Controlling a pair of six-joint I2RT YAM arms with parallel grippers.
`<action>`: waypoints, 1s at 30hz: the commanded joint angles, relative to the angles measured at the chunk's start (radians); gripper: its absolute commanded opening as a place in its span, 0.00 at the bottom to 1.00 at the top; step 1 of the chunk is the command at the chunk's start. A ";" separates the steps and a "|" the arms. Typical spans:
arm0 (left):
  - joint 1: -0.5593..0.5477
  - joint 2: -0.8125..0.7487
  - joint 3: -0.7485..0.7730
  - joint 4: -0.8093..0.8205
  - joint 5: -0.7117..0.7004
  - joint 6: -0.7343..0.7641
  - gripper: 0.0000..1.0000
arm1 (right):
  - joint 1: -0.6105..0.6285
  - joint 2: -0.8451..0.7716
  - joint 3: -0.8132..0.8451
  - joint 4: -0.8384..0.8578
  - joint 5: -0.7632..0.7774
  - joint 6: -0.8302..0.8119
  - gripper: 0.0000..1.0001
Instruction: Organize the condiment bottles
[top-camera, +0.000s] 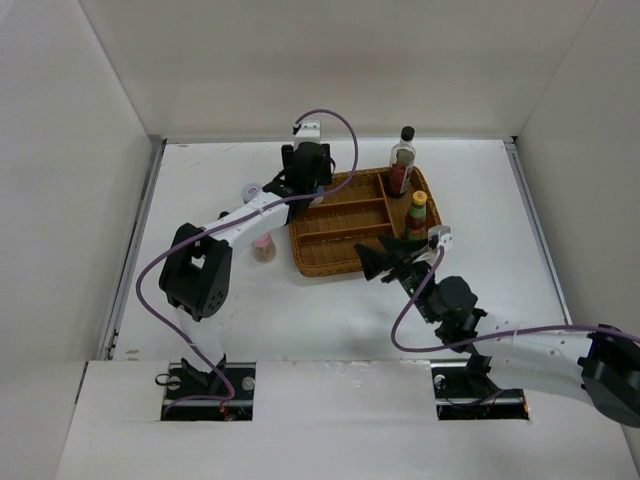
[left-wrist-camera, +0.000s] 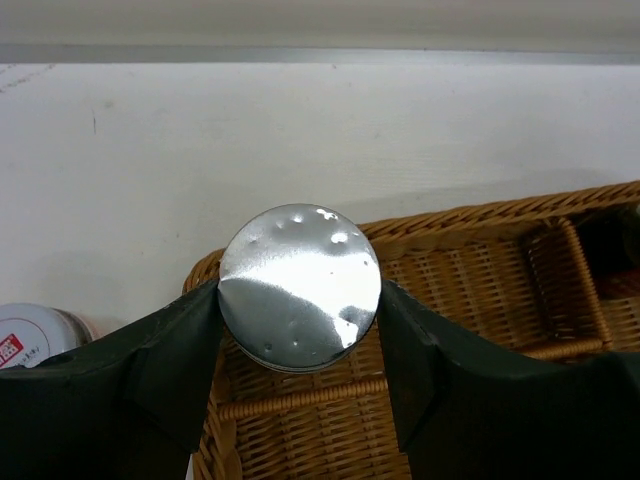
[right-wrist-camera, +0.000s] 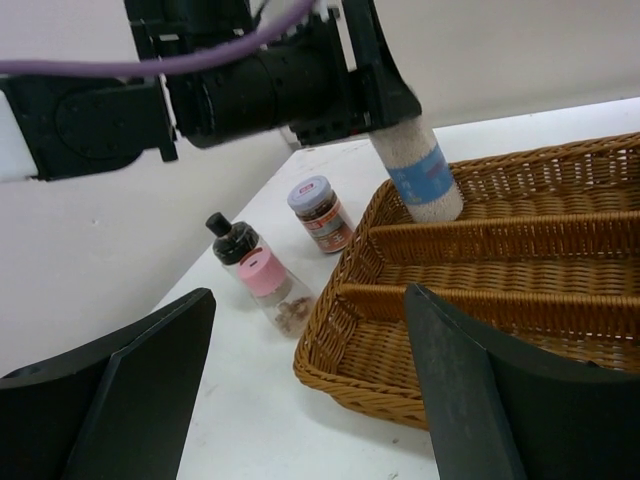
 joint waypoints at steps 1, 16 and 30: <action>-0.008 -0.015 -0.030 0.100 -0.009 0.000 0.50 | -0.006 -0.010 0.005 0.053 0.019 0.009 0.83; -0.026 -0.349 -0.256 0.129 -0.099 -0.027 0.95 | -0.009 -0.004 0.014 0.040 0.021 0.006 0.84; 0.159 -0.758 -0.623 -0.242 -0.228 -0.242 0.91 | 0.001 0.039 0.045 0.000 0.019 0.015 0.85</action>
